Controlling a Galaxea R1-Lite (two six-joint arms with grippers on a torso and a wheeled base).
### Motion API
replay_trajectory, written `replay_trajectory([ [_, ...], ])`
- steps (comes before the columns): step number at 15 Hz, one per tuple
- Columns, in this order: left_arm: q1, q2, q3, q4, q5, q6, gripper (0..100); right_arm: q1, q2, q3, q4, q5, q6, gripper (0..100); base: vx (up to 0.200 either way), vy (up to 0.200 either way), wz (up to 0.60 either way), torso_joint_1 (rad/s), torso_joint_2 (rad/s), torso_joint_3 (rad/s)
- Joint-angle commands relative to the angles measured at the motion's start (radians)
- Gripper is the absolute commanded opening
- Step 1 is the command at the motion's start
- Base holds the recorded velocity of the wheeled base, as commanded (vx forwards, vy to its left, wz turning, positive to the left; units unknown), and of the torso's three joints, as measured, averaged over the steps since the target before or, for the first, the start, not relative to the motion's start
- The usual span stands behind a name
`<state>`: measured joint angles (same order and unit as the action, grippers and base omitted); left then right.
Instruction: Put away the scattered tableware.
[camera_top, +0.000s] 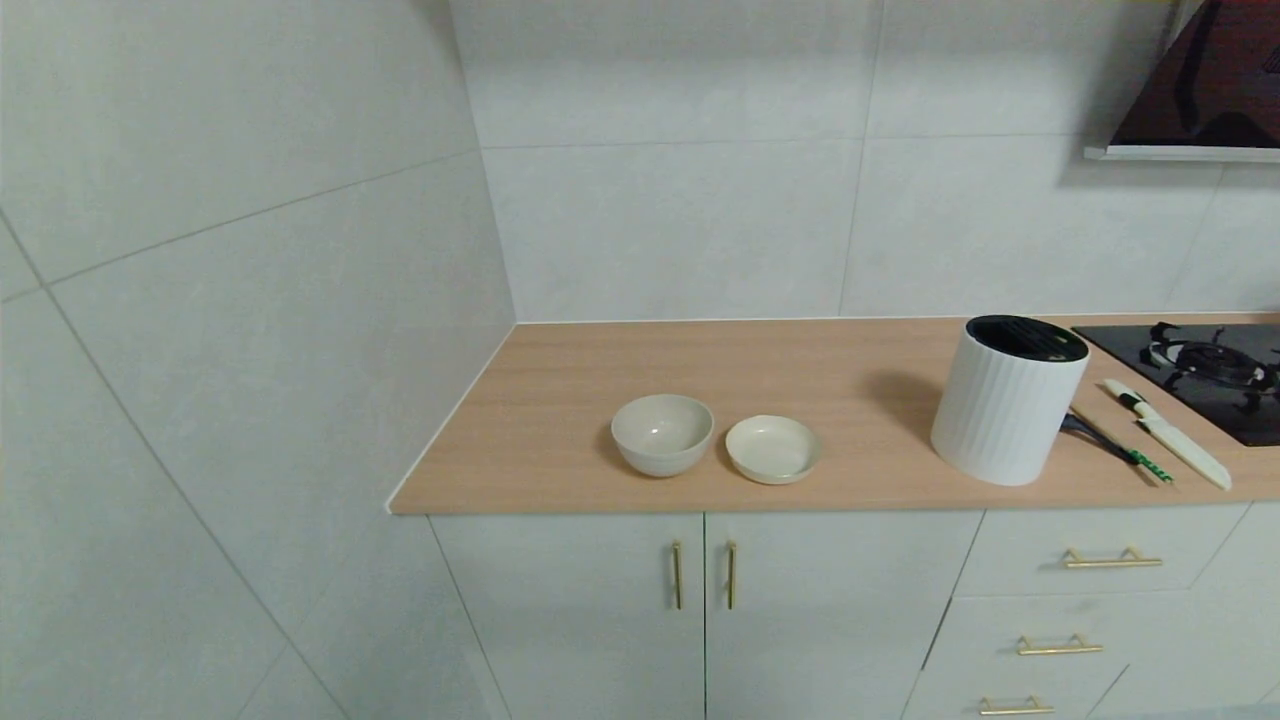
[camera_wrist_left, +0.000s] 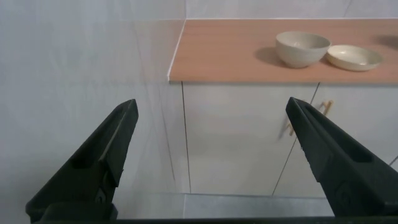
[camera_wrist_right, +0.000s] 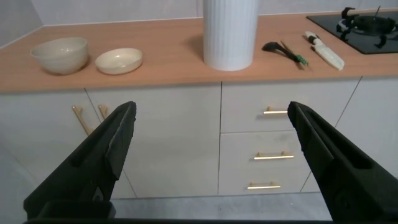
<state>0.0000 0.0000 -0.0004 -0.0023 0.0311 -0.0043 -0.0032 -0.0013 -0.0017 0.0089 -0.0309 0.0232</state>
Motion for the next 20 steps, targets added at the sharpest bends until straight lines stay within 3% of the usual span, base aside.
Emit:
replay_trajectory([
  [1, 0.000, 0.002, 0.000, -0.001, 0.001, 0.000, 100, 0.000, 0.001, 0.000, 0.000, 0.000, 0.000, 100, 0.000, 0.000, 0.00, -0.173, 0.36, 0.193],
  [20, 0.000, 0.002, 0.000, -0.001, 0.001, 0.000, 100, 0.000, 0.001, 0.000, 0.000, 0.000, 0.000, 100, 0.000, 0.000, 0.00, -0.227, 0.51, 0.279],
])
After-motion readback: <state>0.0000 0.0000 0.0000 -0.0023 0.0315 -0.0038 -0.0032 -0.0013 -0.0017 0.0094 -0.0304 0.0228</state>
